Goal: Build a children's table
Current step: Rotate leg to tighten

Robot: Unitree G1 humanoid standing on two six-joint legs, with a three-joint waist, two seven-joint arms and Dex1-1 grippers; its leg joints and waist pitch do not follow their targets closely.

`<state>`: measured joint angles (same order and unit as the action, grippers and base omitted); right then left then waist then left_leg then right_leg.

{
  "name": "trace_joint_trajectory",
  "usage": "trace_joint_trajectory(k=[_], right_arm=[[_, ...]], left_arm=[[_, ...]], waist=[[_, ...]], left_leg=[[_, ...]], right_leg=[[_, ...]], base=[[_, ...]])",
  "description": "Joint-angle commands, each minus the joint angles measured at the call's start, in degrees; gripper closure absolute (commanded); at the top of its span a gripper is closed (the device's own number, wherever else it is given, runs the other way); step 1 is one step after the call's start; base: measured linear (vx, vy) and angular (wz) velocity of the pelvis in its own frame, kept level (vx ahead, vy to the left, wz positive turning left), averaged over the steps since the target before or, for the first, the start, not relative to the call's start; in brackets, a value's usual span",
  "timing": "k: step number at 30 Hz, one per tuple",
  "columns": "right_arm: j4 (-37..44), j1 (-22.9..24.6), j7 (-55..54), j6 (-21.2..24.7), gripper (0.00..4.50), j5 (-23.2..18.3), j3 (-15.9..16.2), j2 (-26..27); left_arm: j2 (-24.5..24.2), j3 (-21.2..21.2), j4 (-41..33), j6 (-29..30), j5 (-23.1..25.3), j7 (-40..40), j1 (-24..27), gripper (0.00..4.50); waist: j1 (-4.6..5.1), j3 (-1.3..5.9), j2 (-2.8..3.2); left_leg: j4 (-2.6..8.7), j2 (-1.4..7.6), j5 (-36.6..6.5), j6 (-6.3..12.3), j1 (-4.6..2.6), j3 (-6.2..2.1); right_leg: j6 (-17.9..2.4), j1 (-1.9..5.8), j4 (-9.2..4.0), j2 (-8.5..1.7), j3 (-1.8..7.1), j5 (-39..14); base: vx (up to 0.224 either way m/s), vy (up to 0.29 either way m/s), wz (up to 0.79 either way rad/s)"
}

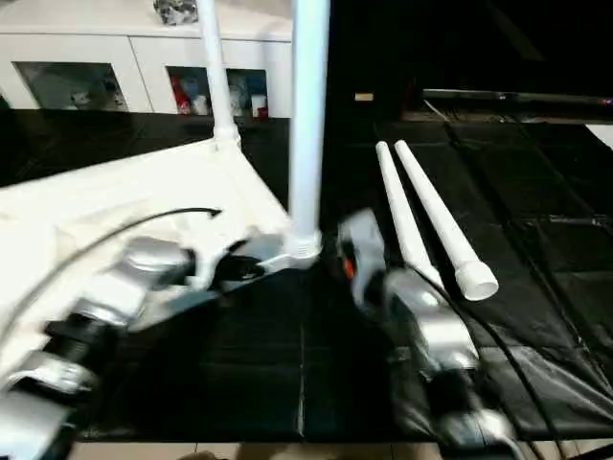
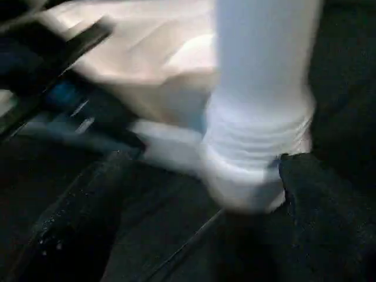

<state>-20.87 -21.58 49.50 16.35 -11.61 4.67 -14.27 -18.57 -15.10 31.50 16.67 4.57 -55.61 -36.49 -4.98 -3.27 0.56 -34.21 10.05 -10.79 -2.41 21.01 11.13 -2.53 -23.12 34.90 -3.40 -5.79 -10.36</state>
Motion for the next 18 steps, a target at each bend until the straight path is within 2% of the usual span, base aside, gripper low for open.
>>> trace_joint_trajectory(k=[1, 2, 4, 6, 8, 12, 13, 16, 18], right_arm=[[2.2, -0.2, 2.9, 0.5, 0.09, -0.8, 0.4, -1.1], [2.5, -0.1, 3.7, 0.5, 0.09, -0.8, 0.3, -1.8], [3.3, 0.0, 7.8, 0.2, 0.09, -1.1, 0.2, -4.9], [4.2, -0.1, 11.5, 0.5, 0.09, -2.0, 0.7, -7.9], [4.2, -0.5, 13.2, 0.5, 0.09, -2.2, 1.2, -9.0], [3.1, -1.9, 16.2, -0.4, 0.09, -2.1, 2.3, -10.1], [2.8, -2.2, 16.8, -0.6, 0.09, -1.8, 2.5, -10.2], [1.4, -3.0, 17.5, -3.4, 0.09, 0.0, 4.0, -10.7], [1.1, -3.2, 18.6, -3.4, 0.09, 0.0, 4.8, -11.0]], left_arm=[[-0.8, -0.9, -0.9, -3.1, -0.5, -2.6, -1.8, 4.50], [-1.2, -1.1, -0.7, -3.8, -0.5, -3.4, -1.9, 4.50], [-2.8, -2.0, 0.3, -6.9, -0.7, -7.3, -2.1, 4.50], [-4.2, -3.1, 0.8, -10.2, -1.2, -12.0, -2.1, 4.50], [-4.9, -3.8, 0.7, -11.3, -1.5, -14.8, -1.9, 4.50], [-6.3, -5.8, 1.9, -14.3, -0.2, -17.9, -2.1, 4.50], [-6.4, -6.2, 2.3, -14.9, -0.1, -18.6, -2.2, 4.50], [-6.9, -7.0, 2.7, -16.6, -0.3, -21.2, -2.1, 4.50], [-7.0, -7.1, 2.6, -17.3, -0.5, -22.4, -2.0, 4.50]], waist=[[-0.24, 4.14, 0.22], [-0.30, 4.04, 0.38], [-0.55, 4.04, 0.31], [-0.90, 4.05, 0.31], [-1.14, 4.07, 0.08], [-1.78, 4.15, 0.26], [-1.80, 4.15, -0.13], [-2.02, 4.05, -0.05], [-2.16, 4.02, -0.33]], left_leg=[[3.45, 3.44, -8.9, 4.16, -0.53, -1.96], [3.51, 3.52, -9.3, 4.00, -0.59, -2.00], [3.50, 3.55, -9.6, 3.81, -0.73, -2.00], [3.46, 3.66, -9.5, 3.89, -0.82, -1.86], [3.47, 3.73, -9.3, 3.92, -0.72, -1.85], [3.39, 3.86, -8.7, 3.86, -0.75, -1.80], [3.42, 3.89, -8.7, 3.84, -0.75, -1.77], [3.46, 3.90, -9.5, 3.25, -0.84, -1.80], [3.53, 3.96, -9.1, 3.12, -0.89, -1.77]], right_leg=[[-8.3, 3.58, -5.17, -5.90, 3.75, -13.6], [-8.5, 3.44, -5.28, -5.85, 3.71, -14.4], [-8.3, 3.43, -5.39, -5.81, 3.70, -15.0], [-8.4, 3.39, -5.12, -5.73, 3.82, -13.7], [-8.5, 3.43, -4.99, -5.87, 3.81, -13.8], [-9.1, 3.24, -4.83, -5.96, 3.78, -13.6], [-9.0, 3.27, -4.86, -5.98, 3.77, -13.7], [-8.6, 3.17, -4.94, -6.17, 3.79, -15.7], [-8.3, 3.15, -4.93, -6.12, 3.88, -15.9]], base=[[0.000, 0.000, 0.00], [0.000, 0.000, 0.00], [0.000, 0.000, 0.00], [0.000, 0.000, 0.00], [0.000, 0.000, 0.00], [0.000, 0.000, 0.00], [0.000, 0.000, 0.00], [0.000, 0.000, 0.00], [0.000, 0.000, 0.00]])
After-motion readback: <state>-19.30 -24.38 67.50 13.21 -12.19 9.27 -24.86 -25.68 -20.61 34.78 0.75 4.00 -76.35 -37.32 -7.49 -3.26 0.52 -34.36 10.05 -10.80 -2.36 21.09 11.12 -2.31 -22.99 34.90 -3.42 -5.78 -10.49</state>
